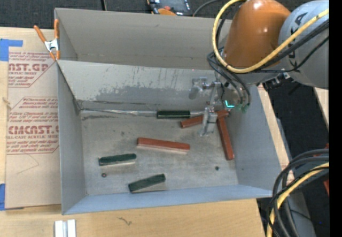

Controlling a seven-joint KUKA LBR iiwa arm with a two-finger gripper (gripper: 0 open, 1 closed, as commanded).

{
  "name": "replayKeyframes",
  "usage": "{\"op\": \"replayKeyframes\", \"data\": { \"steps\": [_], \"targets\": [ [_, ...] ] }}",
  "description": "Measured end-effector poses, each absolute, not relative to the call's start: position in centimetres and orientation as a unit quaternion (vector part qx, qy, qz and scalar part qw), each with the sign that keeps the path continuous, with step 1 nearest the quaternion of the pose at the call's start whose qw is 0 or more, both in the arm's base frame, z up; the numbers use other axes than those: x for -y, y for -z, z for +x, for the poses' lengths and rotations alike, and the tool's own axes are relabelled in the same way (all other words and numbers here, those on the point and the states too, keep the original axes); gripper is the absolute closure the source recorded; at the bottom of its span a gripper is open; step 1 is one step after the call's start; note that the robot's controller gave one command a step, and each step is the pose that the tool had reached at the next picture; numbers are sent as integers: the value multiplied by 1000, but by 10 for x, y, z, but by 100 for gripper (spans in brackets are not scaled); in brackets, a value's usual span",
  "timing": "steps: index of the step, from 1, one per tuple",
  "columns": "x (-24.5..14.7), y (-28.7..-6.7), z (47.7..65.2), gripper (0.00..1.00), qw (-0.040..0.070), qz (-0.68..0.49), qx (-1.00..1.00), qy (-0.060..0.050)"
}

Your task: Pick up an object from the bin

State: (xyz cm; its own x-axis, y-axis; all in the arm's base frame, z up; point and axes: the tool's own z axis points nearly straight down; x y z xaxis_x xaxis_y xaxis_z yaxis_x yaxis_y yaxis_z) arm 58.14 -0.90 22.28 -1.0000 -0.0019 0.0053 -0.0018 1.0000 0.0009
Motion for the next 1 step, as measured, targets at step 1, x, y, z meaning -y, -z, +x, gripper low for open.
{"op": "replayKeyframes", "data": {
  "steps": [1],
  "targets": [
    [3,-74,565,0,4,-3,1000,1]
  ]
}}
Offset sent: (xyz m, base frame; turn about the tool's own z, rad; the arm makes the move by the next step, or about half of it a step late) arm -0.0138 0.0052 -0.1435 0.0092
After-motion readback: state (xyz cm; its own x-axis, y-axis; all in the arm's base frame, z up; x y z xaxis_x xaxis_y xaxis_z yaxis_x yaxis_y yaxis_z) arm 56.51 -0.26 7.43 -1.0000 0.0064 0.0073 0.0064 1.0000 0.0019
